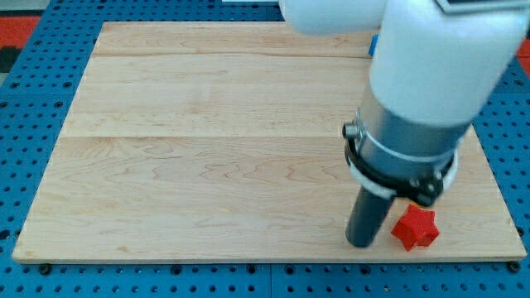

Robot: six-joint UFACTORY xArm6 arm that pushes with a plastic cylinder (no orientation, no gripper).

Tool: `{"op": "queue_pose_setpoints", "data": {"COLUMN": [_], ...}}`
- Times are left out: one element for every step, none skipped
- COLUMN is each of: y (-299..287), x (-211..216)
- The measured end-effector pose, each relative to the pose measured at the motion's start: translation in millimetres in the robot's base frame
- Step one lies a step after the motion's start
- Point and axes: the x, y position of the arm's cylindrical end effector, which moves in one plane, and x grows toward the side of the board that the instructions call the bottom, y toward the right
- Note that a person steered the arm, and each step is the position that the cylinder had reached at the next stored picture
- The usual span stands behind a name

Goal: Keep the red star underneath the yellow heart

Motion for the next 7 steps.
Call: {"op": "queue_pose_setpoints", "data": {"y": [26,44,44,45,52,74,77], "x": [6,-9,-10,-10,-10,-8,-6]}}
